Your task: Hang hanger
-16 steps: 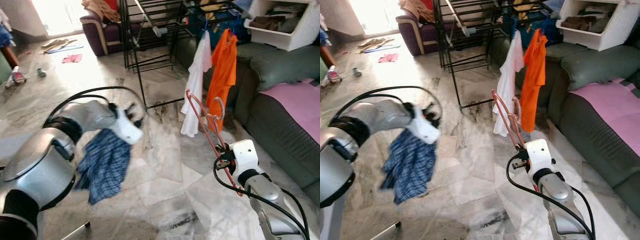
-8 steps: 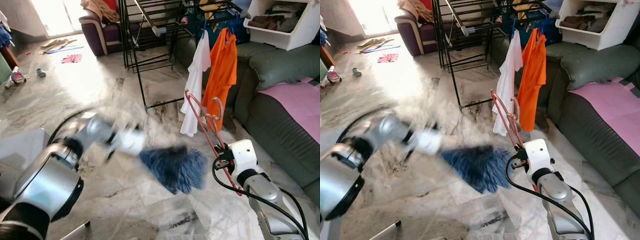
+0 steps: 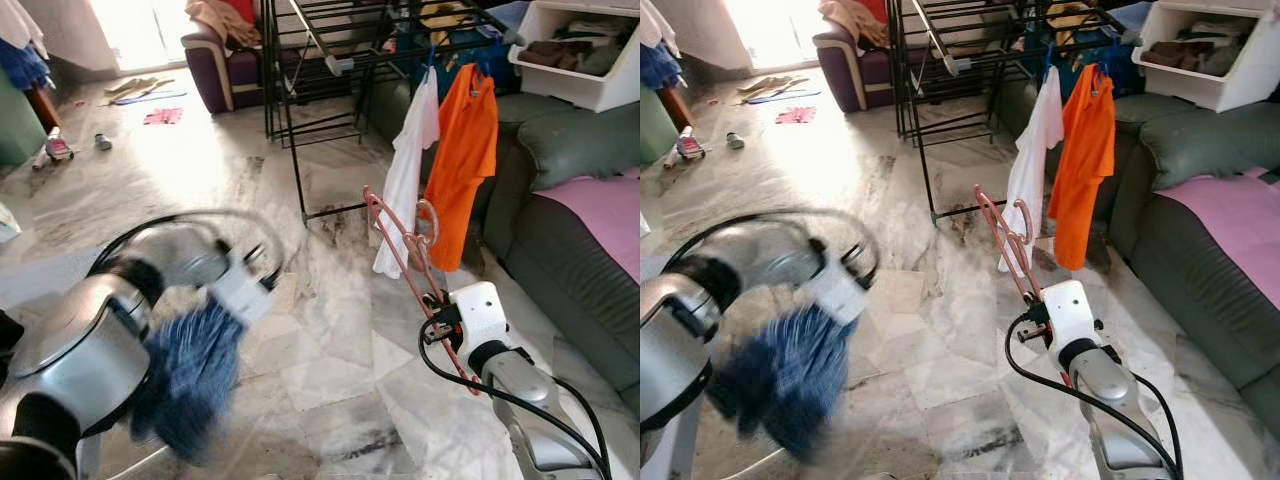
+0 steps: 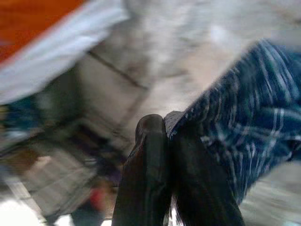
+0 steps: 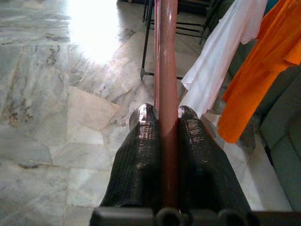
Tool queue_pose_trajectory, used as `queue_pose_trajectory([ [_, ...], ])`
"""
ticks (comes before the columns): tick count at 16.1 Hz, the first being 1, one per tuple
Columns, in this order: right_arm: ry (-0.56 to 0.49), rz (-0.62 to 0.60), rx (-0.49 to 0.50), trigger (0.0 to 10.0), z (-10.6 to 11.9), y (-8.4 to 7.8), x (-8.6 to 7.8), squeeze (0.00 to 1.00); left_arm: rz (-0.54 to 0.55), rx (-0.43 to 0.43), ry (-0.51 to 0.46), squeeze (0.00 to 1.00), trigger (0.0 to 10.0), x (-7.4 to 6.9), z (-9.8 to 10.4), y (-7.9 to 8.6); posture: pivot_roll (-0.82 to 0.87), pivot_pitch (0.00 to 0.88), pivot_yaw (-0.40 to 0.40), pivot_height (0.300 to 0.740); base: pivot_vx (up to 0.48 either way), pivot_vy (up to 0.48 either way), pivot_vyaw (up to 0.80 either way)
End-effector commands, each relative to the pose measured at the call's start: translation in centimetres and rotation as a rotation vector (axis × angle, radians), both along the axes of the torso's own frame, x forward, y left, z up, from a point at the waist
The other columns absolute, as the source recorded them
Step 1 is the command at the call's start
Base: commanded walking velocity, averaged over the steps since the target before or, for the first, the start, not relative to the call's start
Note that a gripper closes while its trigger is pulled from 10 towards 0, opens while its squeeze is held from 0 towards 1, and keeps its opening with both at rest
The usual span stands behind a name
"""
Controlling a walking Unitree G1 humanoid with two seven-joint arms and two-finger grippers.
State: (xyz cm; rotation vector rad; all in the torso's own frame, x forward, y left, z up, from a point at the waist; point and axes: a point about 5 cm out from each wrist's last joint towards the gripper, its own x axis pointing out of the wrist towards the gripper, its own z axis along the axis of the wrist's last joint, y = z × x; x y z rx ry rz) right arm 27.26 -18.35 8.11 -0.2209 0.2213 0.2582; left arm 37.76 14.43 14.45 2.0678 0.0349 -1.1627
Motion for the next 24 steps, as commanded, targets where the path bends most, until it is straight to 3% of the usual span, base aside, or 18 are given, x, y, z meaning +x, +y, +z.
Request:
queue_pose_trajectory([
  [1,-0.015,0.012,0.003,10.0,0.5,0.0,0.3,0.0,-0.073,-0.014,-0.047,0.0,10.0,0.1,0.6,-0.8,-0.04,0.0,0.046,0.74,0.0,0.0,0.0],
  [4,0.024,0.091,0.104,10.0,0.9,0.3,-0.1,0.0,-0.217,-0.006,-0.197,0.0,10.0,0.4,0.4,-1.2,-0.05,0.003,0.054,0.74,0.0,0.0,0.0],
  [7,0.109,0.246,0.131,10.0,1.3,0.1,-1.2,0.0,-0.232,-0.047,-0.239,0.0,10.0,0.5,0.9,-1.1,-0.05,0.006,0.058,0.74,0.0,0.0,0.0],
  [9,0.189,0.357,0.041,10.0,1.6,-1.9,-2.2,0.0,-0.164,-0.056,-0.2,0.0,10.0,0.4,0.4,-0.4,-0.06,0.008,0.059,0.74,0.0,0.0,0.0],
  [10,0.199,0.368,0.034,10.0,1.8,-2.2,-2.3,0.0,-0.166,-0.054,-0.2,0.0,10.0,0.4,0.3,-0.3,-0.06,0.008,0.059,0.74,0.0,0.0,0.0],
  [13,0.312,0.489,-0.08,10.0,3.7,-5.7,-3.3,0.0,-0.149,-0.098,-0.209,0.0,10.0,0.3,0.0,-0.3,-0.07,0.011,0.05,0.74,0.0,0.0,0.0],
  [15,0.389,0.567,-0.093,10.0,4.6,-6.6,-4.0,0.0,-0.159,-0.11,-0.21,0.0,10.0,0.3,0.0,-0.5,-0.07,0.009,0.046,0.74,0.0,0.0,0.0],
  [20,0.491,0.667,-0.044,10.0,3.8,-6.2,-4.8,0.0,-0.197,-0.172,-0.221,0.0,10.0,0.4,1.0,-1.7,-0.06,0.003,0.038,0.74,0.0,0.0,0.0],
  [24,0.478,0.679,-0.062,10.0,4.0,-6.1,-4.4,0.0,-0.292,-0.194,-0.19,0.0,10.0,-0.1,1.4,-2.1,-0.05,0.0,0.035,0.74,0.0,0.0,0.0],
])
